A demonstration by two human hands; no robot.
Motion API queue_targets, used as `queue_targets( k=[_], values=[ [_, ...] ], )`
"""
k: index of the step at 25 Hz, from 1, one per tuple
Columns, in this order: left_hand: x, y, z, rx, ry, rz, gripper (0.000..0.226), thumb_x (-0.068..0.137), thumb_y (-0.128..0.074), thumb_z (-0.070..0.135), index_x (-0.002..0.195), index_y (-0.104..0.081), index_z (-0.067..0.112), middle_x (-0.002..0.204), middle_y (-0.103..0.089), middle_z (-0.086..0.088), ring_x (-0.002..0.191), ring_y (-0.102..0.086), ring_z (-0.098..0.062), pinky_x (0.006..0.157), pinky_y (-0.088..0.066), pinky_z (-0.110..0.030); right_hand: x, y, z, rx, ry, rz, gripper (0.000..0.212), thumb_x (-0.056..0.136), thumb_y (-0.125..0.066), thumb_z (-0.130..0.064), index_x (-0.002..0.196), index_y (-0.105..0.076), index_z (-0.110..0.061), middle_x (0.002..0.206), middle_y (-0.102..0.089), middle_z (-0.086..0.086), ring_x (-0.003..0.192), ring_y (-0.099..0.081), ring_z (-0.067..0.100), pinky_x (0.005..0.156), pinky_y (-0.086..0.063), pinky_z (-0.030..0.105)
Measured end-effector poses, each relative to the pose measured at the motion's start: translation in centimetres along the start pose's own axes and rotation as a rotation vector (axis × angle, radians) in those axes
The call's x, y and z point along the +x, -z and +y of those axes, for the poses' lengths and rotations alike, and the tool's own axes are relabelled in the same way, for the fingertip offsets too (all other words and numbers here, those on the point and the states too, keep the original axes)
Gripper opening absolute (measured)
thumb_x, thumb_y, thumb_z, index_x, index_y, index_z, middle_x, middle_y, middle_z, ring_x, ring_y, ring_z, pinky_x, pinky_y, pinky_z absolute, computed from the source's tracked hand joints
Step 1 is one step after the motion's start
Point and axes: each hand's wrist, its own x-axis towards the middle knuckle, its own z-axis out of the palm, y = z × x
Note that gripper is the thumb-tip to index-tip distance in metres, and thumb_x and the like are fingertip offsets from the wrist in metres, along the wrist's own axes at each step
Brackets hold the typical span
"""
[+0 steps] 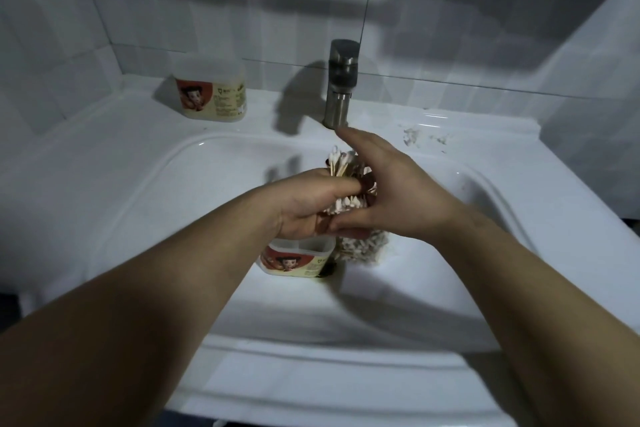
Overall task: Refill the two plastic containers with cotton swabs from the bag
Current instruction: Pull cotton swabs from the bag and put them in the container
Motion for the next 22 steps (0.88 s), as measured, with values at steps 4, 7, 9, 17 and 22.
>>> queue_targets(
  k=[4, 7, 9, 17, 22],
  values=[
    [0.06, 0.09, 0.00, 0.036, 0.016, 0.008, 0.021, 0.103, -0.051, 0.004, 0.119, -0.064, 0.000, 0.108, -0.073, -0.022, 0.107, -0.071, -0.038, 0.086, -0.062, -0.045, 0.14, -0.16, -0.15, -0.071, -0.027, 0.020, 0.102, 0.064, -0.093, -0.041, 0.152, -0.045, -0.024, 0.137, -0.059, -0.003, 0.119, -0.053, 0.005, 0.088, -0.030, -0.005],
    [0.16, 0.12, 0.00, 0.027, 0.028, 0.000, 0.020, 0.102, -0.052, 0.004, 0.117, -0.065, 0.001, 0.108, -0.074, -0.020, 0.105, -0.073, -0.036, 0.085, -0.063, -0.045, -0.02, -0.04, -0.39, 0.000, -0.028, 0.019, 0.105, 0.062, -0.094, -0.042, 0.153, -0.042, -0.027, 0.142, -0.057, -0.008, 0.124, -0.051, 0.000, 0.097, -0.033, 0.001],
    [0.17, 0.00, -0.05, 0.027, 0.037, -0.002, 0.016, 0.101, -0.053, 0.005, 0.110, -0.067, 0.003, 0.101, -0.076, -0.017, 0.100, -0.074, -0.034, 0.084, -0.063, -0.044, -0.16, -0.07, -0.64, 0.016, -0.012, 0.007, 0.104, 0.062, -0.094, -0.043, 0.152, -0.044, -0.028, 0.142, -0.057, -0.009, 0.126, -0.052, 0.001, 0.102, -0.039, 0.011],
    [0.27, -0.07, 0.01, -0.045, 0.063, 0.024, 0.017, 0.101, -0.052, 0.005, 0.097, -0.068, 0.009, 0.087, -0.074, -0.009, 0.085, -0.072, -0.022, 0.080, -0.061, -0.040, 0.01, -0.31, -0.80, -0.013, -0.043, -0.007, 0.090, 0.068, -0.093, -0.037, 0.147, -0.051, -0.024, 0.128, -0.063, -0.010, 0.105, -0.054, -0.003, 0.085, -0.037, 0.001],
    [0.45, -0.24, 0.33, -0.025, 0.025, 0.218, 0.019, 0.101, -0.053, 0.016, 0.084, -0.061, 0.017, 0.059, -0.056, 0.004, 0.051, -0.053, -0.008, 0.058, -0.044, -0.026, -0.13, 0.02, -0.50, 0.108, -0.063, 0.041, 0.087, 0.076, -0.081, -0.052, 0.151, -0.045, -0.027, 0.139, -0.057, -0.010, 0.119, -0.057, 0.000, 0.099, -0.047, 0.018]
  ],
)
